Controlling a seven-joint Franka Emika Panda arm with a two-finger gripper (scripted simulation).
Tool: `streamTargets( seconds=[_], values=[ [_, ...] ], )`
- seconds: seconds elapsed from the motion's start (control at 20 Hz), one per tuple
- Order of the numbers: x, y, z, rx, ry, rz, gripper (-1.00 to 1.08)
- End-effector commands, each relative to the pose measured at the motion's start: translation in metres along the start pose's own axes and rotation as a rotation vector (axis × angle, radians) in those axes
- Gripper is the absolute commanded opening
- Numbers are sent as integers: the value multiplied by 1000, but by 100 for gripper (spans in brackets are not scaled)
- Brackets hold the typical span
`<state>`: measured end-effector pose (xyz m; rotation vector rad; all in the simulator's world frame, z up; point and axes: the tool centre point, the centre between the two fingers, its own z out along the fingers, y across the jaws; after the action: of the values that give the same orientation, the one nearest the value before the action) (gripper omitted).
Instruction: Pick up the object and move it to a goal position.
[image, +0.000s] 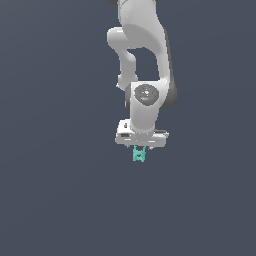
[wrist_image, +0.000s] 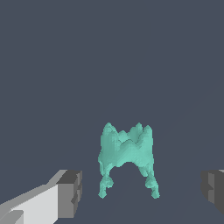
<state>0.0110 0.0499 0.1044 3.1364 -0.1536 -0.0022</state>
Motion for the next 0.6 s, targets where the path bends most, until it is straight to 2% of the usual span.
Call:
streamTargets(
  seconds=[0.0, 0.3, 0.55],
  values=[
    [0, -3, 4, 1, 1, 14, 100],
    [0, -4, 6, 1, 0, 15, 100],
    [0, -4, 24, 1, 1, 17, 100]
  ],
)
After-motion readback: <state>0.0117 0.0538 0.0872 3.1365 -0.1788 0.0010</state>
